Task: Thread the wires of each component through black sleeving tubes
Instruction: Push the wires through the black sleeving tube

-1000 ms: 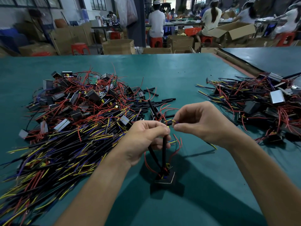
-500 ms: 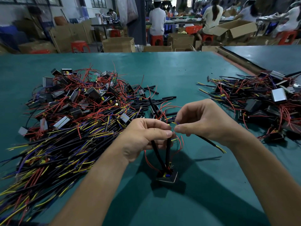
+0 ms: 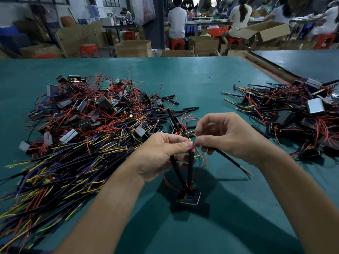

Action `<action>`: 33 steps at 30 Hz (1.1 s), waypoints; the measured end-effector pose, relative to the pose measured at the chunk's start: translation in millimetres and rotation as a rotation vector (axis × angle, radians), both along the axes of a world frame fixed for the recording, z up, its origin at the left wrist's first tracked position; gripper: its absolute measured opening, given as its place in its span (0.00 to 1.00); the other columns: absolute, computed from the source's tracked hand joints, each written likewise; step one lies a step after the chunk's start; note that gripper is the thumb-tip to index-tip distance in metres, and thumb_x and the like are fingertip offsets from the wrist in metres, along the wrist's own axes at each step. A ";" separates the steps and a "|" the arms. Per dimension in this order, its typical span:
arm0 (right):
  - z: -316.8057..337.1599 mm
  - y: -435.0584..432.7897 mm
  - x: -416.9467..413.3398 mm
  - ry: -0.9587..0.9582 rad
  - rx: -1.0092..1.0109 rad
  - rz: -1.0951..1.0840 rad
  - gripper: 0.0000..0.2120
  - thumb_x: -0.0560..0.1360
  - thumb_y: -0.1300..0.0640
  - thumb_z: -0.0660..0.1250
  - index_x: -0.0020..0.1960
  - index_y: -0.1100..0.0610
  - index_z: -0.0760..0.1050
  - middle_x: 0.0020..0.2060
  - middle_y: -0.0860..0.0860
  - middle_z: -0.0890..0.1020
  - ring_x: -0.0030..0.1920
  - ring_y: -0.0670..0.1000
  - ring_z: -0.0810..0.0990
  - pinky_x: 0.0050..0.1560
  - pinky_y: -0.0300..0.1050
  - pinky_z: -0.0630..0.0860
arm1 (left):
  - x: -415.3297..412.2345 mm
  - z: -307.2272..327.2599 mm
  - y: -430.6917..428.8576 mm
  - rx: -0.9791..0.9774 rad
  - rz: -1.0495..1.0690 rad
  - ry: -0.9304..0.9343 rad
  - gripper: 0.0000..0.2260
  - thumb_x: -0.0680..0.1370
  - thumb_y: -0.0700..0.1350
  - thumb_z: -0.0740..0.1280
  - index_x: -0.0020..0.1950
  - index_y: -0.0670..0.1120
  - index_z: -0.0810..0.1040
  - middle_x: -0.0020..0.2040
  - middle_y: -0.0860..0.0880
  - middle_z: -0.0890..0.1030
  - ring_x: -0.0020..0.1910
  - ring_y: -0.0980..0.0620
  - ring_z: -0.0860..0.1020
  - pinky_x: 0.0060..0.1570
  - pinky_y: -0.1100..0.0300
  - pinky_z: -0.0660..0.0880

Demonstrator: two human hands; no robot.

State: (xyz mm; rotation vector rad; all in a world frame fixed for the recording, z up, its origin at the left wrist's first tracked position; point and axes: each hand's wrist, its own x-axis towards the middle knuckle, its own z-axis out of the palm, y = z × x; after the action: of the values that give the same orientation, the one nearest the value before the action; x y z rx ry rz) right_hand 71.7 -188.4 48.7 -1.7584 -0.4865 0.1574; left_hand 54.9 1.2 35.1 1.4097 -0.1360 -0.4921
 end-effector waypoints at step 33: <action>-5.6 1.8 1.1 -0.446 -0.324 -0.094 0.06 0.69 0.61 0.71 0.37 0.52 0.81 0.27 0.52 0.80 0.28 0.55 0.77 0.30 0.52 0.75 | -3.2 -4.8 -14.6 0.078 0.302 -0.260 0.08 0.76 0.32 0.67 0.38 0.39 0.81 0.31 0.46 0.82 0.25 0.51 0.80 0.28 0.64 0.77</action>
State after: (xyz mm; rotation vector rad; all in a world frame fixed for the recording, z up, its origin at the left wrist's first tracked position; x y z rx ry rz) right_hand 72.8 -186.6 43.1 -2.1397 -0.7281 -0.2420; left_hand 51.7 -13.4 30.3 1.5356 -0.1114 -0.0646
